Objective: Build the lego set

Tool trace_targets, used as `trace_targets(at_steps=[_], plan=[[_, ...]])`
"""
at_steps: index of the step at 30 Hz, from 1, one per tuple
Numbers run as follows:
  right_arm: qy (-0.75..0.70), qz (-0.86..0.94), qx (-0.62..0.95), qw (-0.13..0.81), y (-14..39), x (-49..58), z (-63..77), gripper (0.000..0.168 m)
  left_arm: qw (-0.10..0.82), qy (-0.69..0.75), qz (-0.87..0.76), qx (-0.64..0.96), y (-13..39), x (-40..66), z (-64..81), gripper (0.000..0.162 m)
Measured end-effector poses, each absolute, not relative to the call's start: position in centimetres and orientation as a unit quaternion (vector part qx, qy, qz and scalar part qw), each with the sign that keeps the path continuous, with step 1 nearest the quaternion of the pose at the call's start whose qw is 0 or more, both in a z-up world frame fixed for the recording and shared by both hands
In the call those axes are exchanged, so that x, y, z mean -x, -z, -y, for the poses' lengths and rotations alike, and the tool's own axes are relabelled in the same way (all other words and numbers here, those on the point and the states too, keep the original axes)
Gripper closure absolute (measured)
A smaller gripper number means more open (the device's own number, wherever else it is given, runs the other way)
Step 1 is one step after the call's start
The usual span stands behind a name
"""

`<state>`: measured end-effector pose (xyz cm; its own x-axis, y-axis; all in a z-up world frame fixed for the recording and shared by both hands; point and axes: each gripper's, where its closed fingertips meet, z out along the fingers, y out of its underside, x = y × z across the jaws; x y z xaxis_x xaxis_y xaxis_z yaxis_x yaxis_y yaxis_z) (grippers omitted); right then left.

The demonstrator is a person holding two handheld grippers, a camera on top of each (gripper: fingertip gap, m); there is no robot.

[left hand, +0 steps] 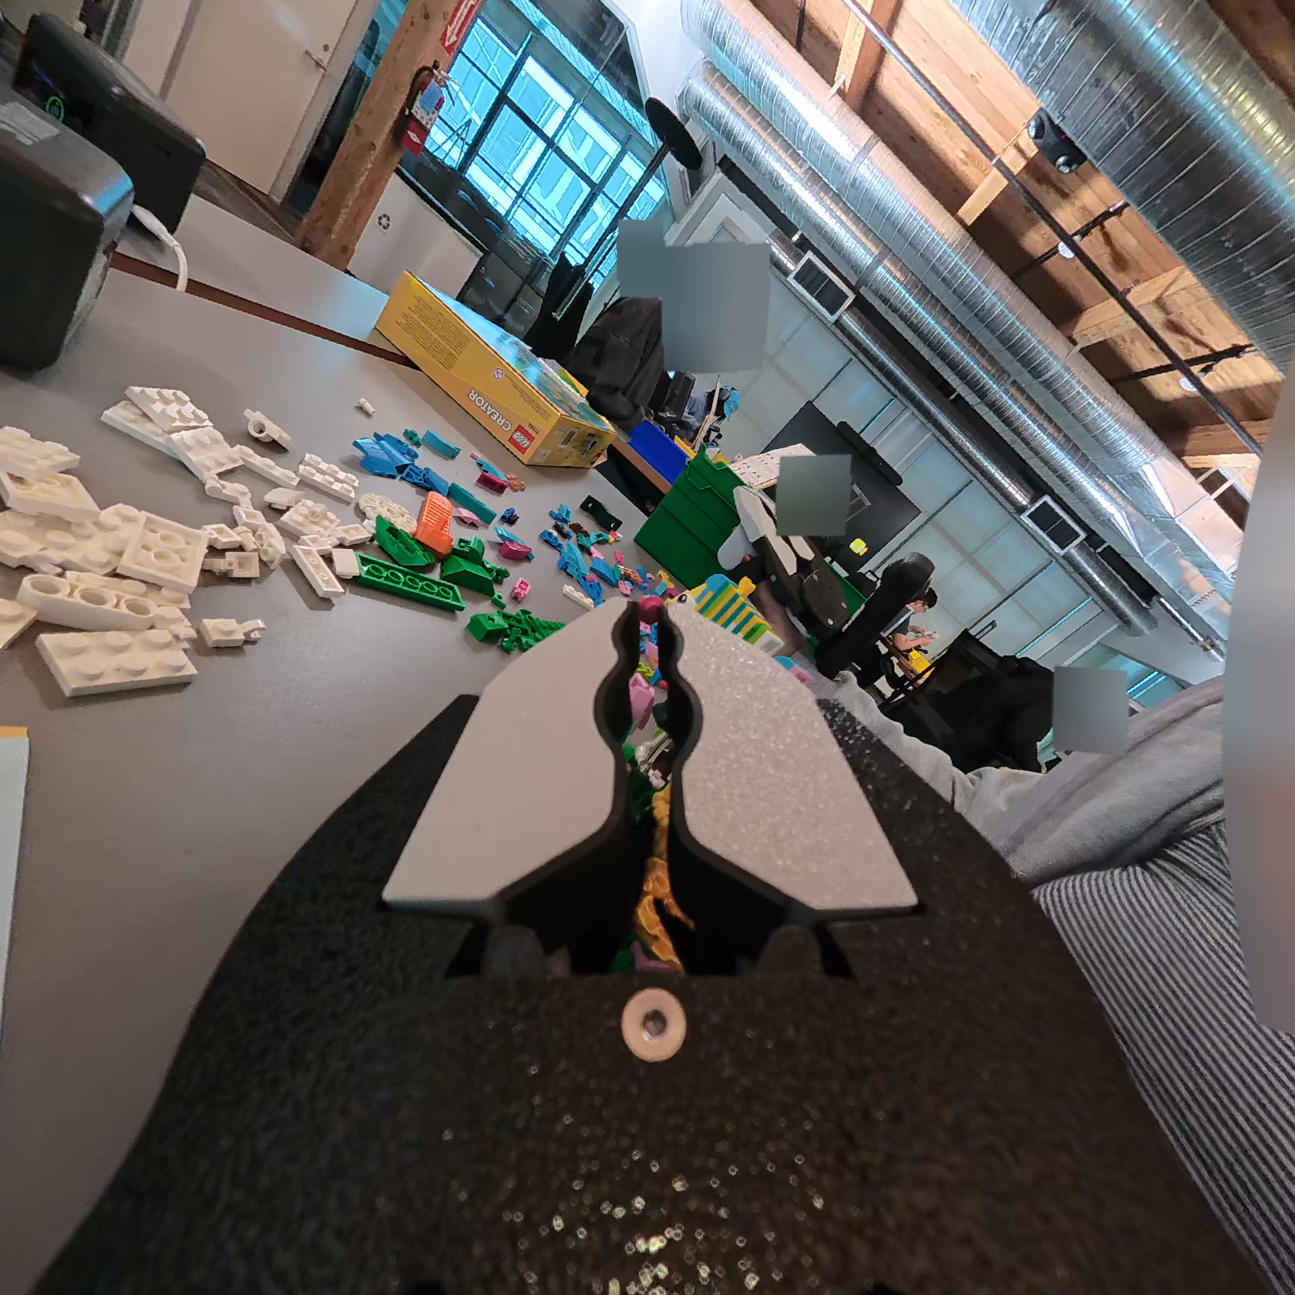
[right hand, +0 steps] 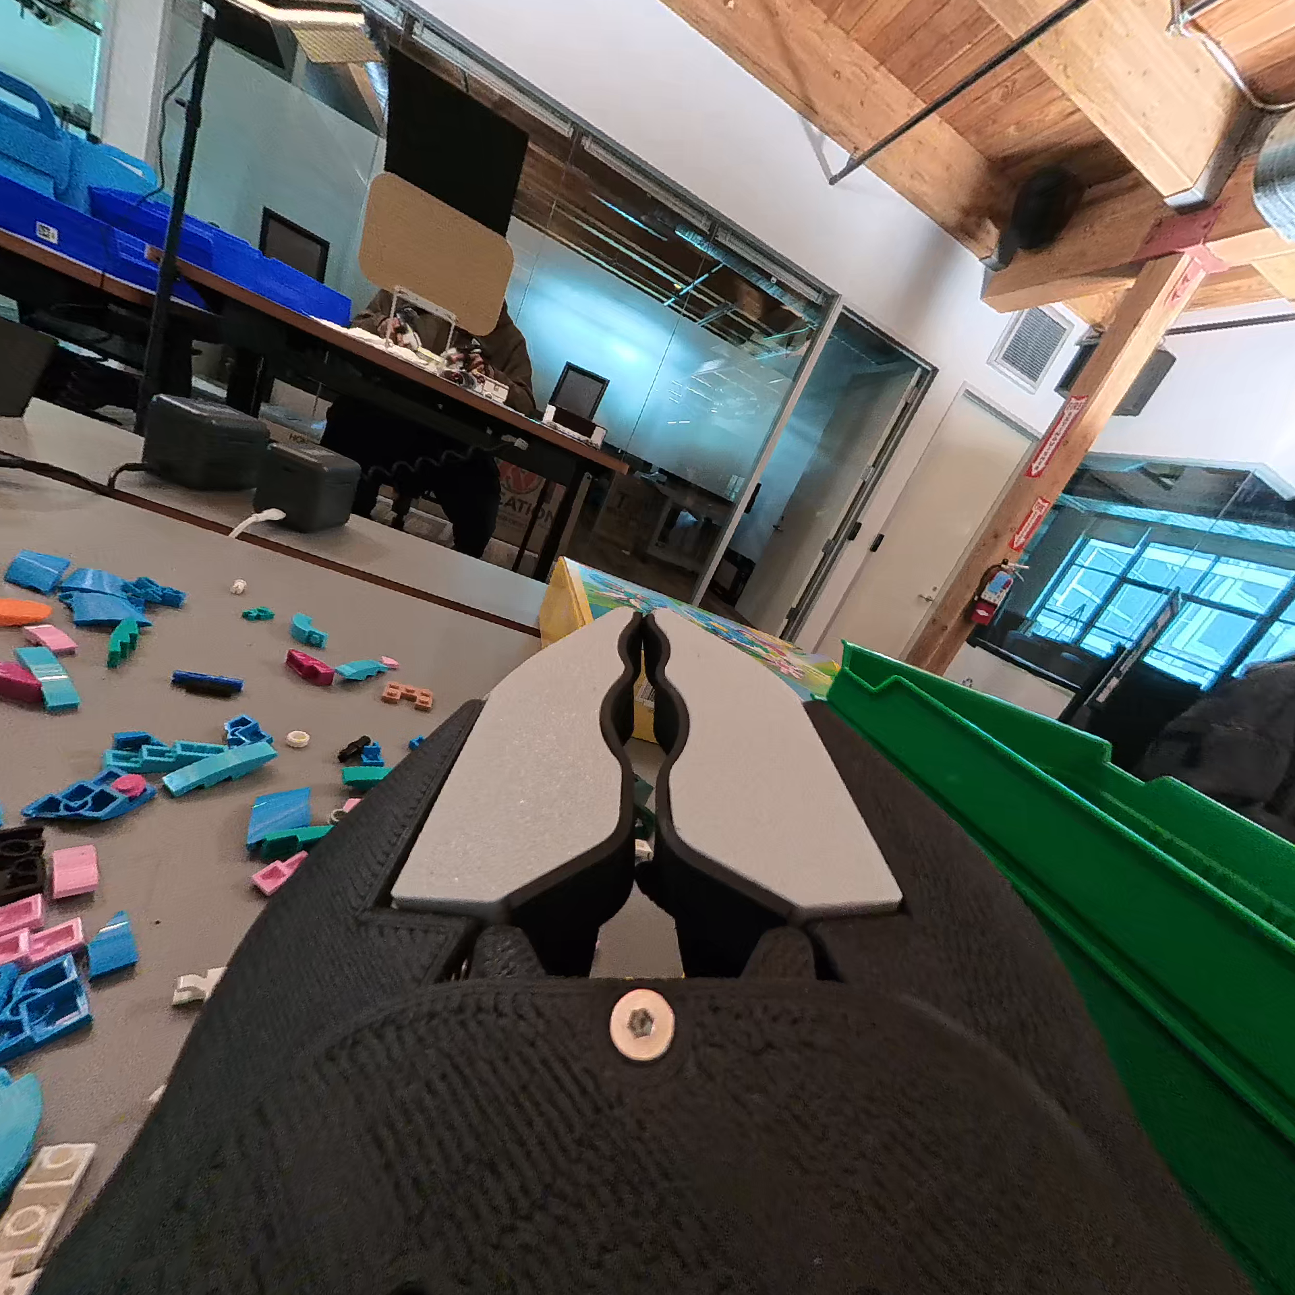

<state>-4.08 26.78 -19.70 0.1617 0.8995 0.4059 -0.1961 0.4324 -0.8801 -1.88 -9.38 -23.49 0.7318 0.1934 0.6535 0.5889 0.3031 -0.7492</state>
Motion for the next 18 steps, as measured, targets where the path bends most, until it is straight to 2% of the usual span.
trace_targets(at_steps=[18], plan=[[-0.409,0.507,0.344,0.676,19.59,4.05,-26.50,0.168,0.736,0.138,0.338,0.570,23.35,1.84,9.52,0.158]])
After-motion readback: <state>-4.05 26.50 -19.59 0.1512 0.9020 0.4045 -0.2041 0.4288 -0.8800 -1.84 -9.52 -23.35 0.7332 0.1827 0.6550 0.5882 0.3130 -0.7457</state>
